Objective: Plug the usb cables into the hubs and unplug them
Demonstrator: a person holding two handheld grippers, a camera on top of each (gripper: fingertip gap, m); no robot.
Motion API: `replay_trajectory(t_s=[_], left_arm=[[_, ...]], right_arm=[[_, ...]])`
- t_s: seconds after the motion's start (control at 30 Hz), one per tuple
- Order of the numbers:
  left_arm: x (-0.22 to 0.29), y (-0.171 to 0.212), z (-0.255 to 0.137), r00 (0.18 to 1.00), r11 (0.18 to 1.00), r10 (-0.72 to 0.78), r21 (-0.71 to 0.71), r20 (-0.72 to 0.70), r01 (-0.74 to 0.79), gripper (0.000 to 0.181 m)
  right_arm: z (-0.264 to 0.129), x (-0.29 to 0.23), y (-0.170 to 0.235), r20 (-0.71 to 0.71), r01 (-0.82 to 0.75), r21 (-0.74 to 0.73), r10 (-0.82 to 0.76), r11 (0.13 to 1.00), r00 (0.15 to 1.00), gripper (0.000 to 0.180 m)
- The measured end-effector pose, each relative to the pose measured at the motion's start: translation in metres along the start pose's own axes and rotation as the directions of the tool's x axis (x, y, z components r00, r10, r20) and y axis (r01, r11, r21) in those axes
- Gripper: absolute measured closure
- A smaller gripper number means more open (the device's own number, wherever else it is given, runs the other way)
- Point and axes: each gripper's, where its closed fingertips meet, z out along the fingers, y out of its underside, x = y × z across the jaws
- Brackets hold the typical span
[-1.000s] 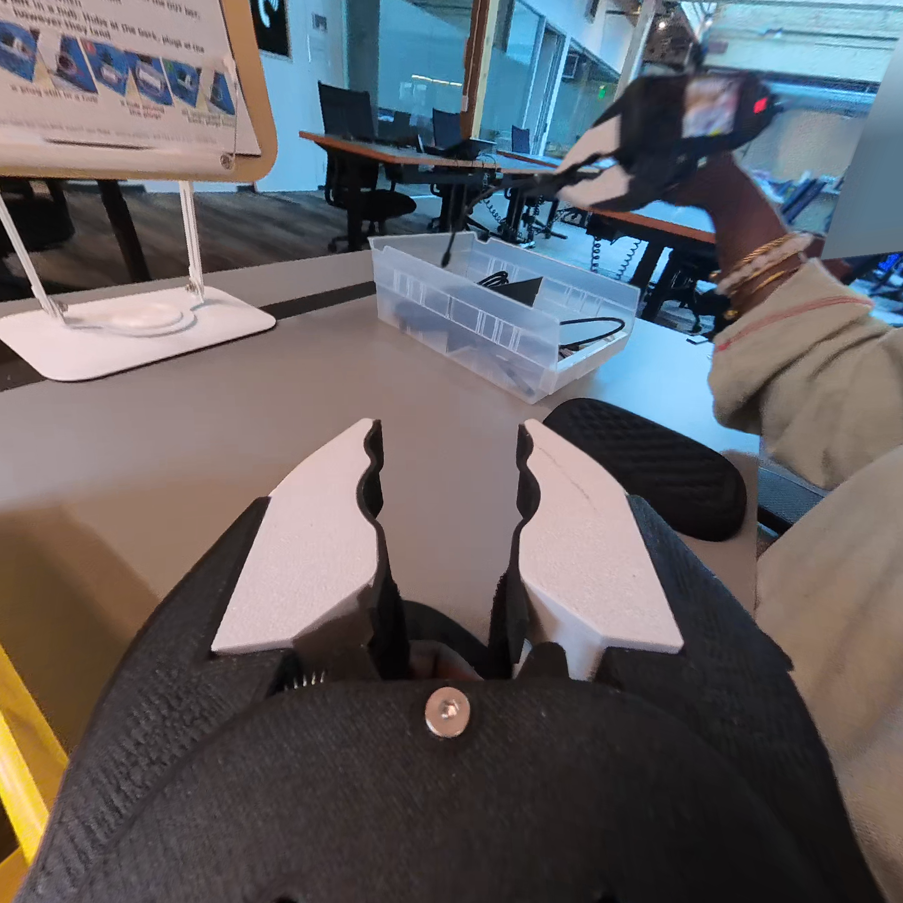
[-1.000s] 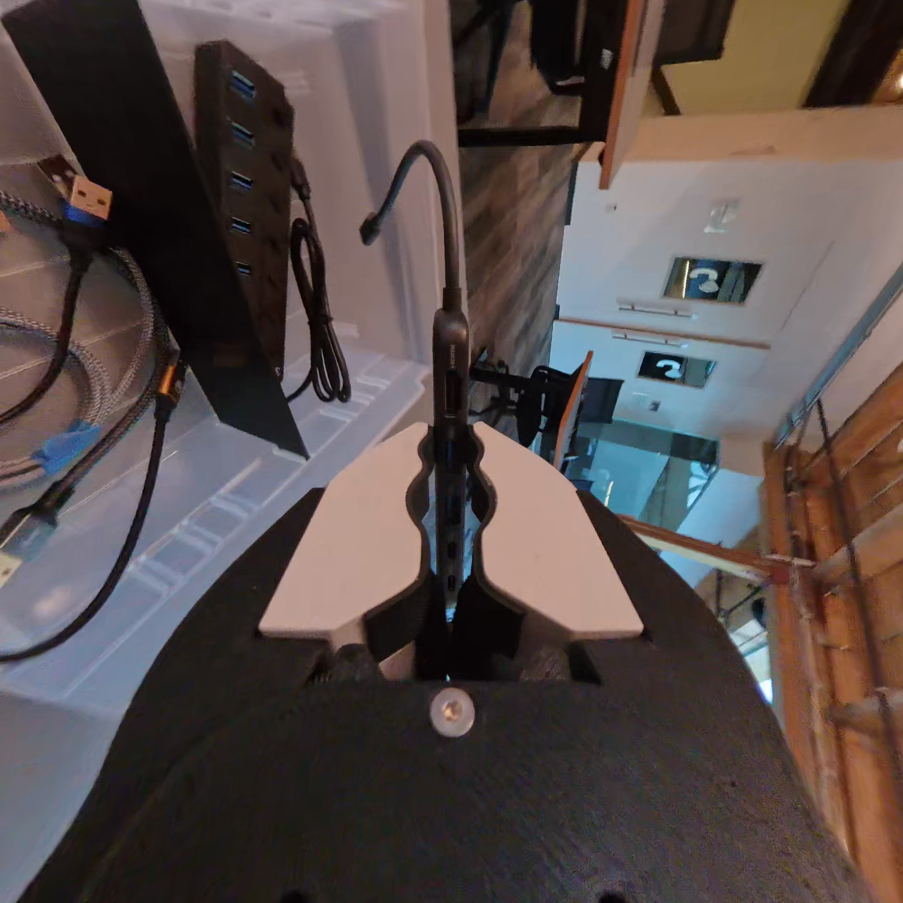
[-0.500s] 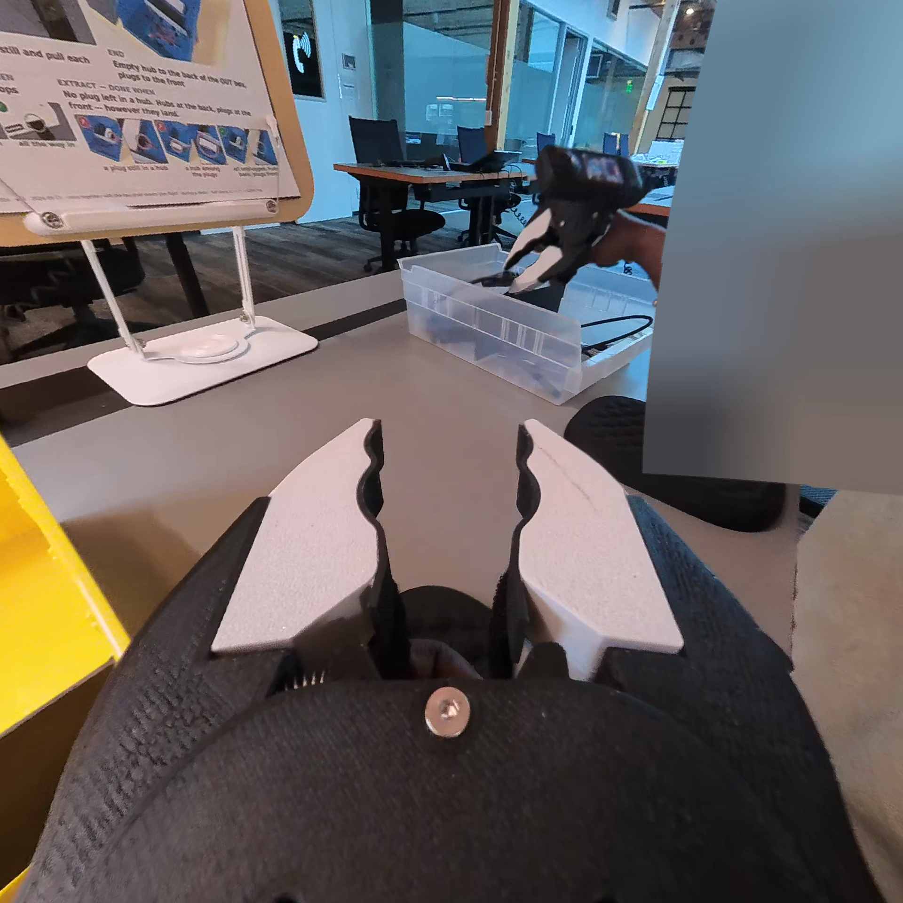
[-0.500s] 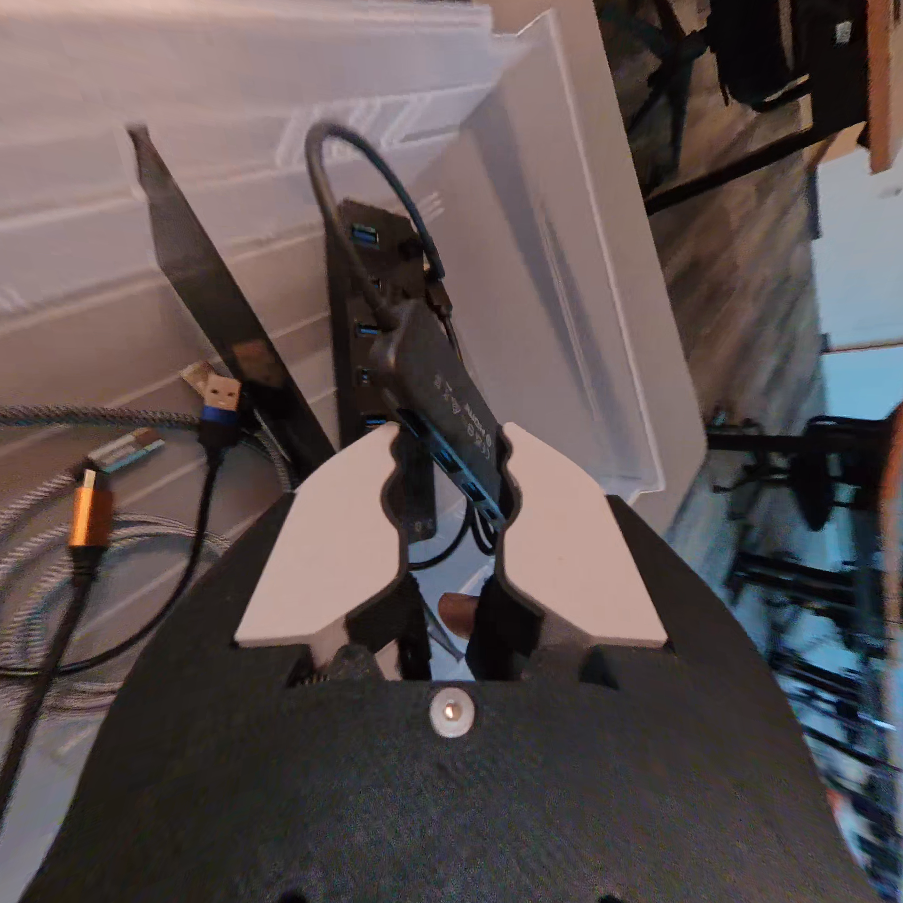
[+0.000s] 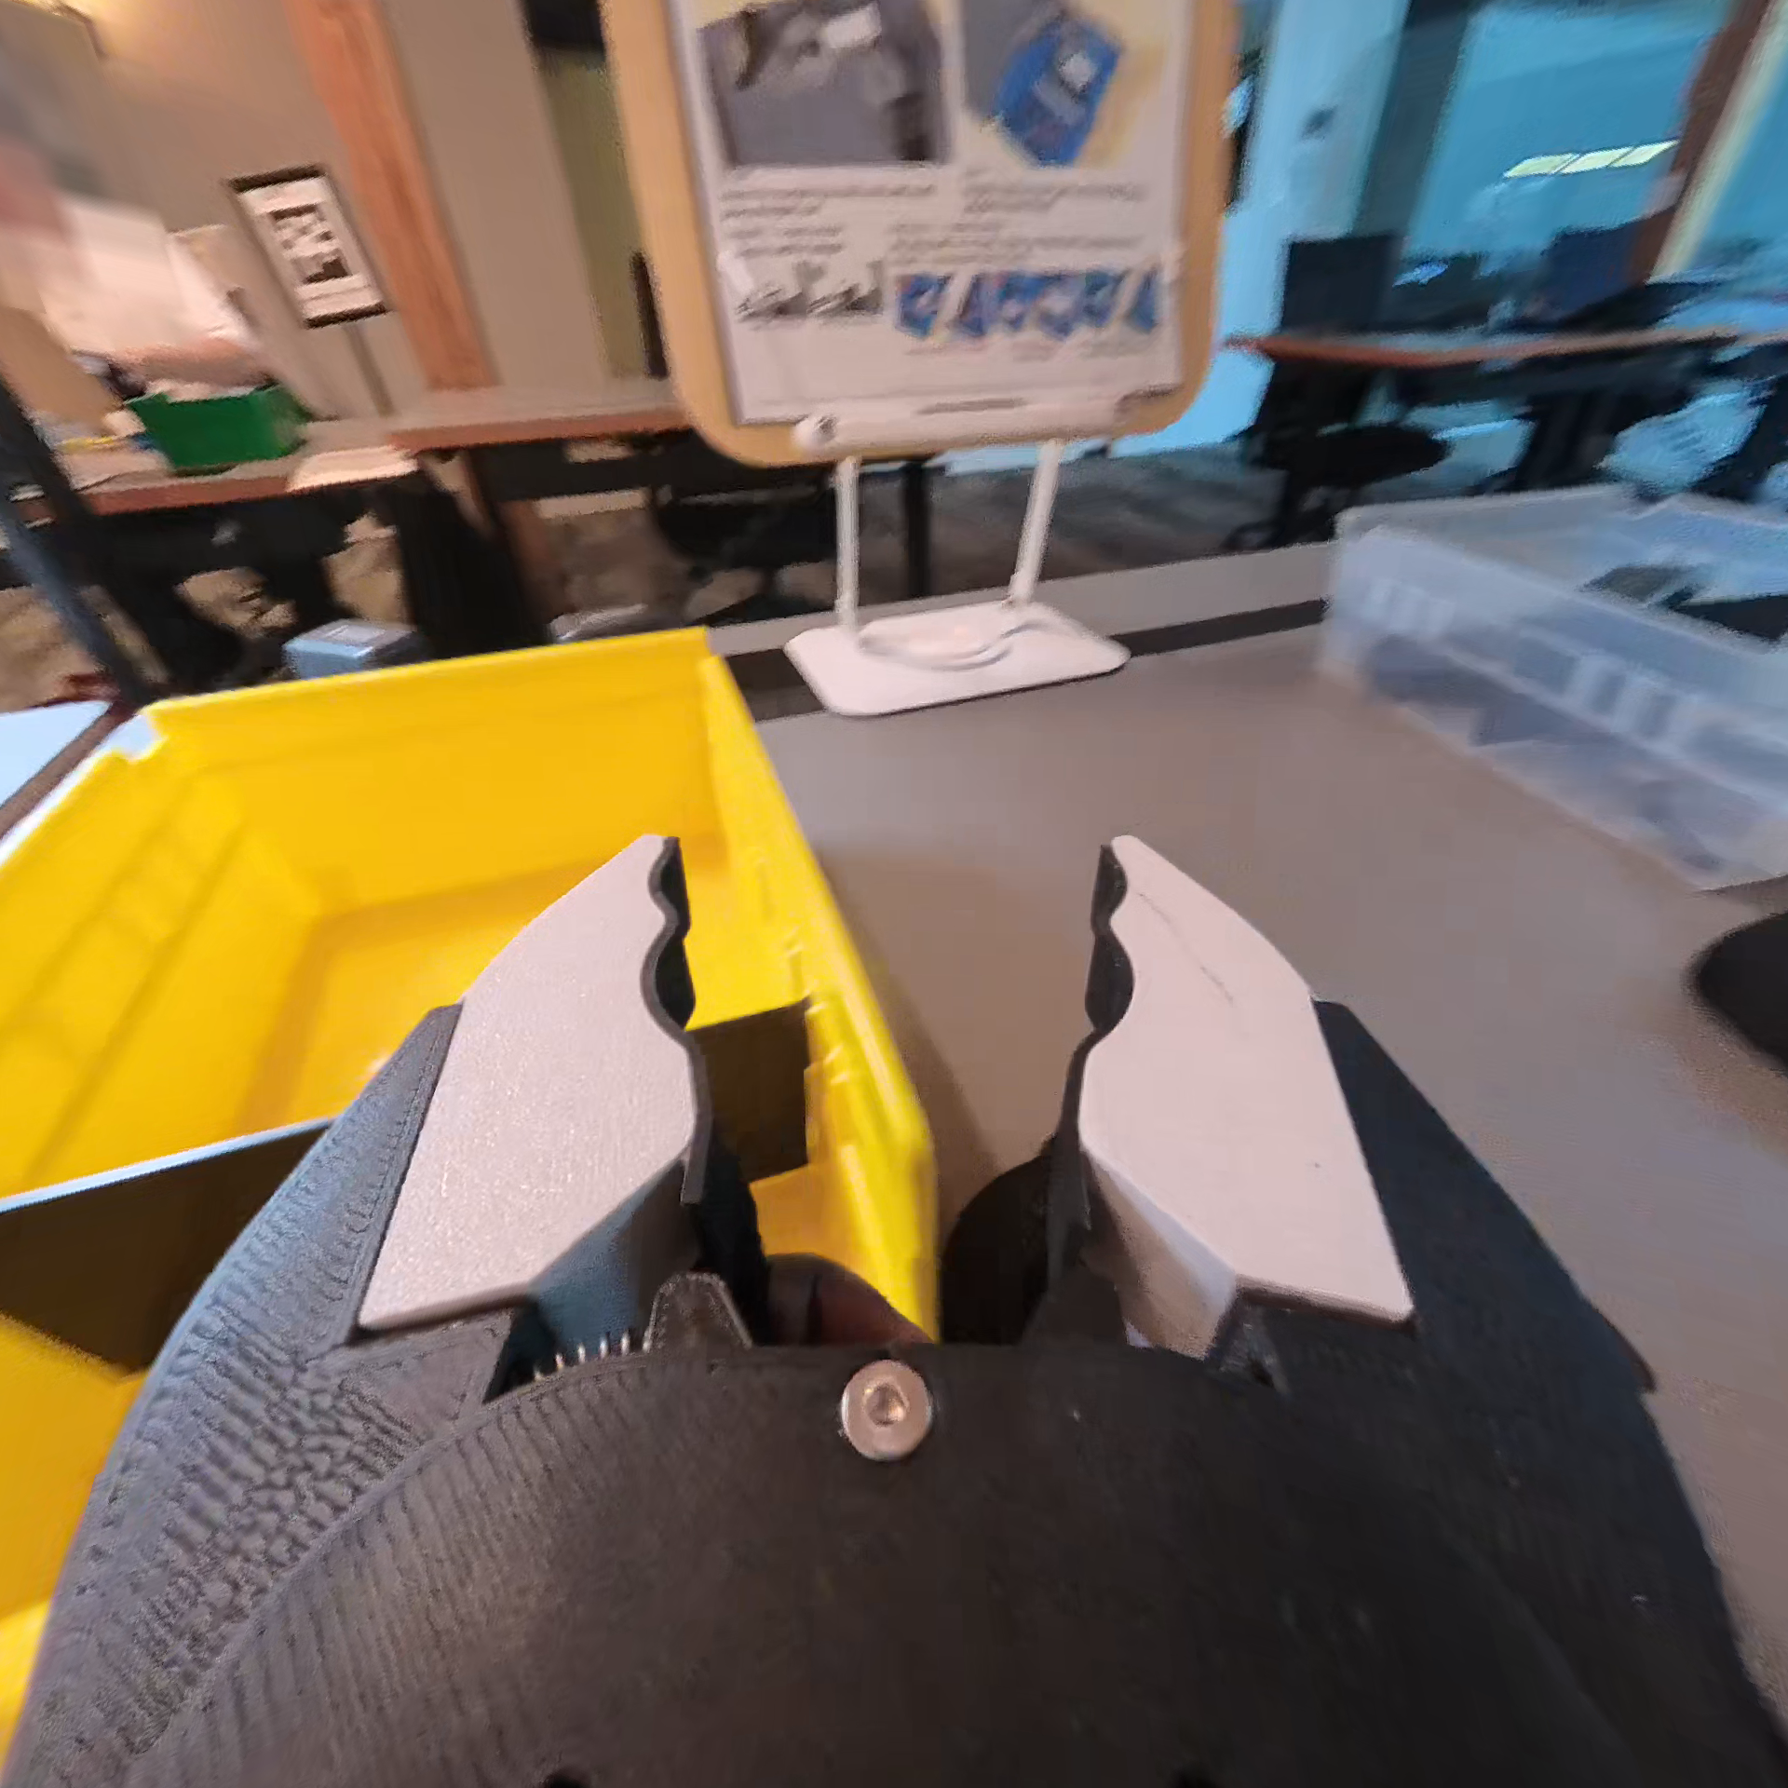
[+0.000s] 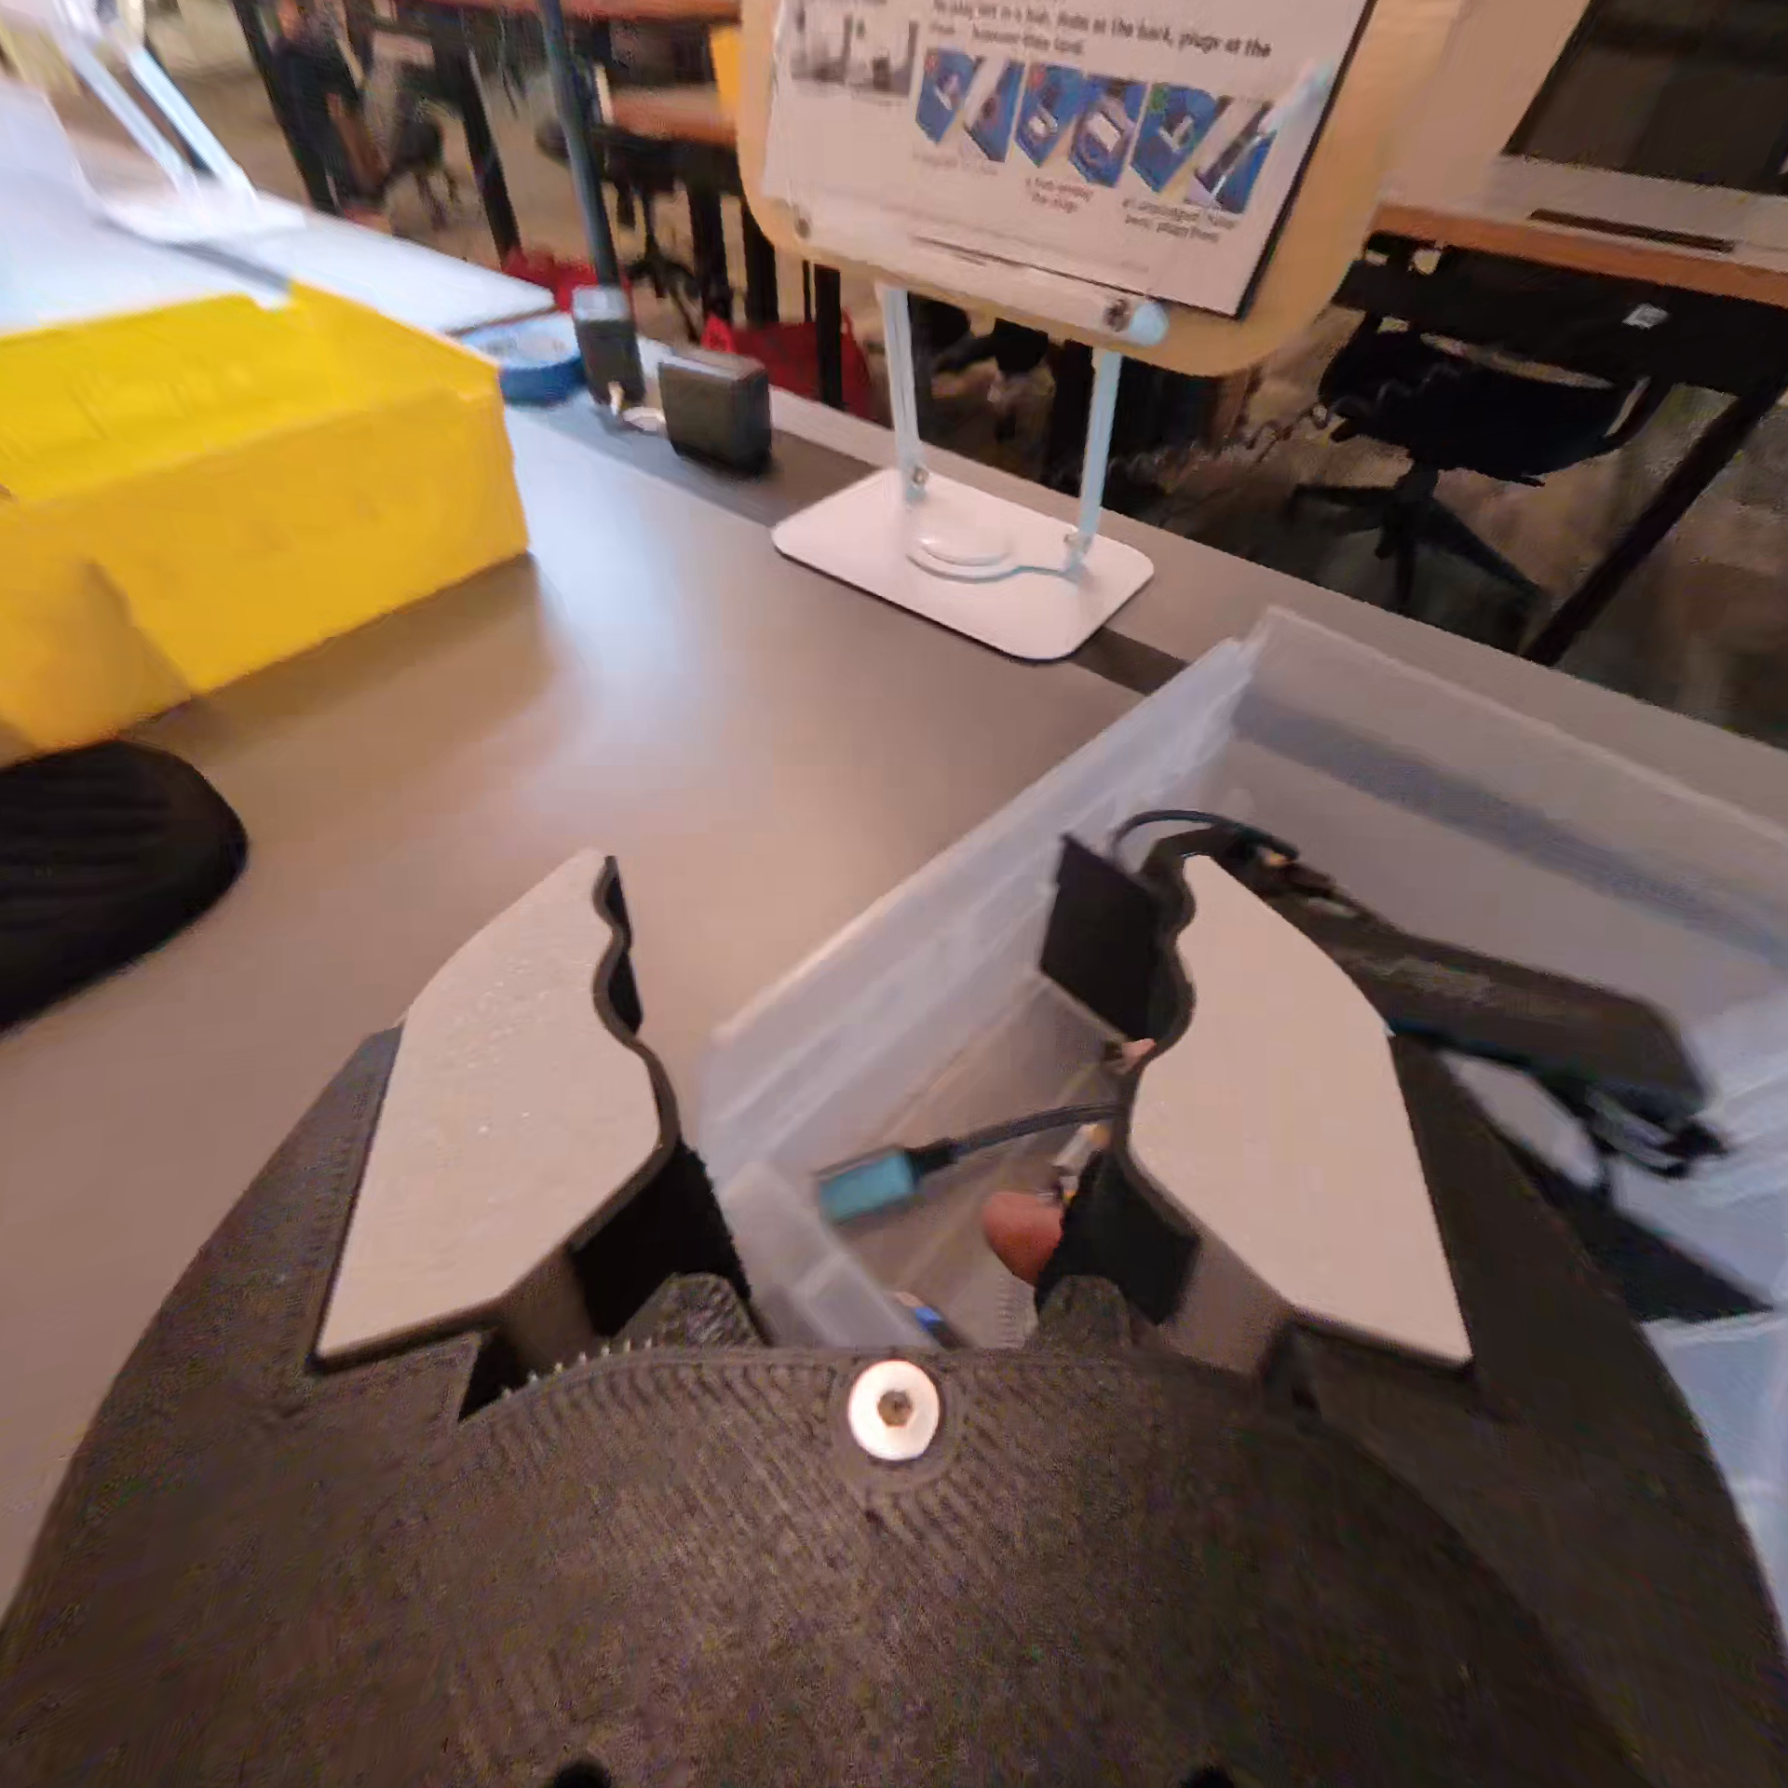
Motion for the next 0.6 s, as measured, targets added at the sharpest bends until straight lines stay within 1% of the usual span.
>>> replay_trajectory(t_s=[0.03, 0.1, 0.17, 0.23, 0.3, 0.37, 0.43, 0.5, 0.6], left_arm=[[-0.008, 0.008, 0.000, 0.999, 1.000, 0.015, -0.026, 0.046, -0.014, 0.101], [-0.017, 0.024, 0.003, 0.995, 0.997, 0.018, -0.077, 0.094, -0.011, 0.102], [-0.017, 0.040, 0.009, 0.995, 0.991, 0.003, -0.134, 0.097, 0.010, 0.106], [-0.018, 0.055, 0.015, 0.994, 0.979, 0.010, -0.206, 0.109, 0.013, 0.115], [-0.016, 0.057, 0.019, 0.994, 0.975, 0.043, -0.222, 0.104, -0.019, 0.125], [-0.010, 0.057, 0.023, 0.994, 0.973, 0.067, -0.227, 0.082, -0.047, 0.154], [-0.013, 0.057, 0.025, 0.990, 0.972, 0.085, -0.230, 0.114, -0.057, 0.159], [-0.014, 0.057, 0.026, 0.989, 0.975, 0.060, -0.220, 0.137, -0.028, 0.162], [-0.014, 0.055, 0.030, 0.989, 0.979, 0.008, -0.202, 0.146, 0.022, 0.162]], right_arm=[[0.000, -0.011, 0.007, -0.028, -0.016, 0.018, 0.016, 1.000, 0.999, 0.071], [0.000, -0.019, 0.028, -0.163, -0.016, -0.003, 0.015, 1.000, 0.987, 0.070], [0.004, -0.022, 0.049, -0.293, 0.005, -0.065, -0.024, 0.998, 0.956, 0.077], [0.012, -0.027, 0.063, -0.346, 0.026, -0.148, -0.077, 0.989, 0.935, 0.091], [0.019, -0.030, 0.072, -0.363, 0.034, -0.219, -0.114, 0.975, 0.925, 0.111], [0.028, -0.033, 0.076, -0.347, 0.026, -0.235, -0.109, 0.972, 0.932, 0.140], [0.031, -0.030, 0.073, -0.361, 0.052, -0.236, -0.137, 0.970, 0.922, 0.161], [0.040, -0.040, 0.069, -0.309, 0.050, -0.235, -0.124, 0.971, 0.943, 0.158], [0.053, -0.057, 0.064, -0.269, 0.116, -0.258, -0.187, 0.959, 0.945, 0.156]])
